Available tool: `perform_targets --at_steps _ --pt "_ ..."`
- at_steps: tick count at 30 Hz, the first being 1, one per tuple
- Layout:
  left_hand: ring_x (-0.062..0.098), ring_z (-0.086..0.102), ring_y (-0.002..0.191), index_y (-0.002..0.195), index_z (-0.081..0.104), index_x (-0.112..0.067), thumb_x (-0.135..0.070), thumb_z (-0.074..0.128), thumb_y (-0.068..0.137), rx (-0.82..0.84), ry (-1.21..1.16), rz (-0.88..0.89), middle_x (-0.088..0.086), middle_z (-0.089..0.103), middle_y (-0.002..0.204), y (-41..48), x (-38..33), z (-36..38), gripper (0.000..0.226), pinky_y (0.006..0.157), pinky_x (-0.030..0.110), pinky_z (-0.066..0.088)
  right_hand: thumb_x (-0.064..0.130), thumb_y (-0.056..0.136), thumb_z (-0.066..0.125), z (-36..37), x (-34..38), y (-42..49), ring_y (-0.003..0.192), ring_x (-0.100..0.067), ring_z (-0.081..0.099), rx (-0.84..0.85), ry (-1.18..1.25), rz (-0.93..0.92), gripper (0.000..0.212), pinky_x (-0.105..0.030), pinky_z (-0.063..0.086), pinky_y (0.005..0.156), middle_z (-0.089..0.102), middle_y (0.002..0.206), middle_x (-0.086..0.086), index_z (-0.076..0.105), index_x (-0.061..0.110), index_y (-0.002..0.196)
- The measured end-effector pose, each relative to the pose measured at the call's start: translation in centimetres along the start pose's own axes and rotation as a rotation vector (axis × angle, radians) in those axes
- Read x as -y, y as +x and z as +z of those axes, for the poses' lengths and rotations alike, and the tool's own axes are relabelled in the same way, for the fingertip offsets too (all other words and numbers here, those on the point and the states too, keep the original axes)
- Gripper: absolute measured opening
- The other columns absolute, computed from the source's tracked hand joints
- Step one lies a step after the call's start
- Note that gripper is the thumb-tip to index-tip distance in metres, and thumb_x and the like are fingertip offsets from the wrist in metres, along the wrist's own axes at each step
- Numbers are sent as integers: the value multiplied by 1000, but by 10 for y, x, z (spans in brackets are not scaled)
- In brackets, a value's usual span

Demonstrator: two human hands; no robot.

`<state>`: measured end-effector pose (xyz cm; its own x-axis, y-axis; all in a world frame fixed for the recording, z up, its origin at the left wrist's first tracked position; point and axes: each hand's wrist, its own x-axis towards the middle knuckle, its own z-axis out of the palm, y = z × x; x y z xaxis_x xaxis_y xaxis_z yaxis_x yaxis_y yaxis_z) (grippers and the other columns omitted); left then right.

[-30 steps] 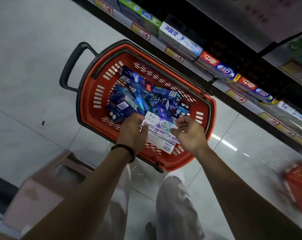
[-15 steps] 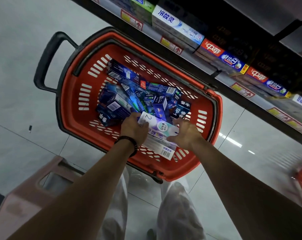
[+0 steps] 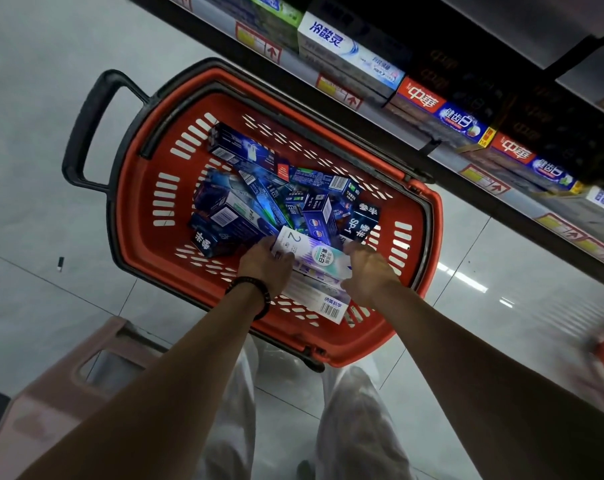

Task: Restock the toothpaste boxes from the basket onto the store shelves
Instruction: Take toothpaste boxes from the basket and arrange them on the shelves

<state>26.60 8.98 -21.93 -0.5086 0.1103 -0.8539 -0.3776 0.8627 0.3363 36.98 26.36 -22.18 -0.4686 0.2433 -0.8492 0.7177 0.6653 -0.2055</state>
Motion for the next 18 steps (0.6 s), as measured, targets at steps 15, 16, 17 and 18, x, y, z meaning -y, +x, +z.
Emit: perform_targets --at_steps 15,16,17,18 --pt "22 67 105 124 57 -22 -28 66 102 -107 -300 -8 0 68 118 -26 -2 -21 24 94 44 59 22 99 71 -11 8 -45 148 -25 31 -58 130 -78 70 -42 42 119 42 155 -5 34 20 159" --pt "22 69 103 122 58 -20 -27 66 102 -102 -340 -19 2 69 117 -29 -4 -25 23 93 45 60 22 99 70 -13 9 -51 149 -24 30 -77 142 -81 70 -42 42 120 40 156 -4 34 20 159" --pt "23 70 101 121 59 -18 -25 67 102 -92 -396 -37 4 70 117 -32 -5 -29 22 92 46 61 22 100 70 -14 10 -58 149 -23 30 -99 155 -82 70 -41 42 120 40 155 -3 34 21 160" --pt "25 72 100 120 61 -16 -23 68 102 -77 -458 -60 7 71 116 -36 -9 -33 21 91 46 62 21 99 70 -16 12 -65 148 -22 30 -123 176 -80 70 -41 43 119 40 154 -3 35 21 159"
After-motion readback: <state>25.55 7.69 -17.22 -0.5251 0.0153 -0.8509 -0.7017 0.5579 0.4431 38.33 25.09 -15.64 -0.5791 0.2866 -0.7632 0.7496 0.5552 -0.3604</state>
